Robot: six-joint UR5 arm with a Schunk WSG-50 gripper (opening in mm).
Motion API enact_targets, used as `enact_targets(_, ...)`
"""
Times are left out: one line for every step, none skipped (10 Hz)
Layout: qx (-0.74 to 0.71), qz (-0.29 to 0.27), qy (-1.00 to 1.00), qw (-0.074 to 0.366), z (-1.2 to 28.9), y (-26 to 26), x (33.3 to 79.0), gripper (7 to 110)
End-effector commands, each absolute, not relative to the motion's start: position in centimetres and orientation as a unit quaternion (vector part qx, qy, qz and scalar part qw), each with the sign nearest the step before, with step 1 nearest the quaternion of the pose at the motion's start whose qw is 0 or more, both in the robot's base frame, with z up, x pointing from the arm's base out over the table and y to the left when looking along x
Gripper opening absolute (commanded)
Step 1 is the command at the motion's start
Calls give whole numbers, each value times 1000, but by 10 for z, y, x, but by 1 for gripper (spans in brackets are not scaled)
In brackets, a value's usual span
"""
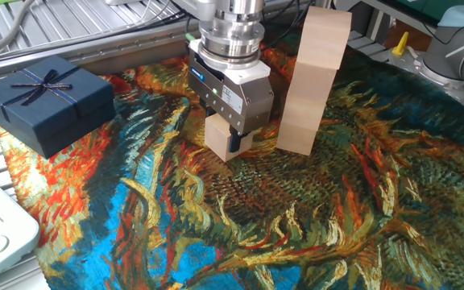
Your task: Stack the blocks in a vertical line of five
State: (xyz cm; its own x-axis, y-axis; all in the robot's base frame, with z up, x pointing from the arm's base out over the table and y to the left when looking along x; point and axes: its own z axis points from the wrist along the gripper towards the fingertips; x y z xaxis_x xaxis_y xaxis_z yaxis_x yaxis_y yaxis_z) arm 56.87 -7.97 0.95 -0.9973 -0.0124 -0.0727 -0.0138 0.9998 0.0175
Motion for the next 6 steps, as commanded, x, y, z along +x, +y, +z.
enact_targets(-2,14,999,39,10,-79,570,66)
enact_targets(1,14,999,40,11,-79,570,66)
enact_targets(1,16,999,43,11,-79,571,66)
enact_targets(2,19,999,46,11,-78,570,66)
enact_targets(-1,20,999,50,12,-78,572,66)
enact_targets(-11,16,998,60,13,-80,576,66)
